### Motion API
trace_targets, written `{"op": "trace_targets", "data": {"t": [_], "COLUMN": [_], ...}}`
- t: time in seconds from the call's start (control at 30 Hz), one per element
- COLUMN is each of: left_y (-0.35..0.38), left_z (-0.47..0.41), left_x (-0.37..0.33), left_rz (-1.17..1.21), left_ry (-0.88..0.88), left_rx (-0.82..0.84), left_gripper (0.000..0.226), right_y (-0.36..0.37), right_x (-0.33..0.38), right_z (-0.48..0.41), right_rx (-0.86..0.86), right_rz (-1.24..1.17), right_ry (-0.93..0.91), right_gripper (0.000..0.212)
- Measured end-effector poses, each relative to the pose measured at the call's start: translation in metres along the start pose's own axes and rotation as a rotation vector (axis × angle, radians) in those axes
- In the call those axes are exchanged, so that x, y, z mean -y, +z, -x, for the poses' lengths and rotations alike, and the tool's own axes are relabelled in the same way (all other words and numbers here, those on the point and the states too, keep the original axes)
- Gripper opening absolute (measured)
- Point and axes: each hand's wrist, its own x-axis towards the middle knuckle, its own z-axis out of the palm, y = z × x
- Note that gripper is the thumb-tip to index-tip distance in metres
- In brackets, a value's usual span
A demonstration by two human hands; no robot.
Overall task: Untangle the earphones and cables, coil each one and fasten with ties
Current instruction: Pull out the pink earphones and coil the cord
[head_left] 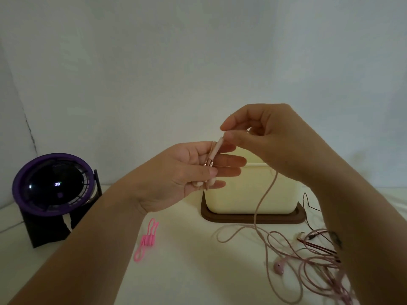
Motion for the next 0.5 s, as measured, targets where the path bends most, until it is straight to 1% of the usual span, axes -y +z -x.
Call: {"op": "trace_targets", "data": {"t": [0.1, 0.17, 0.27, 0.3, 0.4, 0.47, 0.5], "left_y": [0.002, 0.003, 0.007, 0.008, 0.01, 0.01, 0.009], "left_z": [0.0, 0.001, 0.002, 0.002, 0.002, 0.002, 0.003], "left_x": [0.001, 0.0, -0.005, -0.007, -0.009, -0.01, -0.011], "left_rz": [-0.008, -0.005, 0.024, 0.052, 0.129, 0.128, 0.134], "left_ry": [-0.008, -0.01, 0.009, 0.011, 0.007, 0.012, 0.015], "left_rx": [-0.007, 0.013, 0.06, 0.053, 0.007, 0.036, 0.056], "left_gripper": [0.046, 0.044, 0.034, 0.032, 0.034, 0.034, 0.033], "right_y": [-0.001, -0.001, -0.003, -0.004, -0.008, -0.008, -0.007], "right_x": [0.006, 0.009, 0.008, 0.007, 0.005, 0.0, -0.003], "right_z": [0.001, 0.002, 0.002, 0.002, 0.001, 0.0, -0.001], "right_rx": [-0.045, -0.035, 0.011, 0.018, 0.005, 0.003, 0.018], "right_rz": [0.103, 0.137, 0.158, 0.139, 0.059, -0.019, -0.099], "right_ry": [-0.052, -0.07, -0.059, -0.054, -0.054, -0.038, -0.021], "right_gripper": [0.009, 0.009, 0.008, 0.008, 0.005, 0.003, 0.002]}}
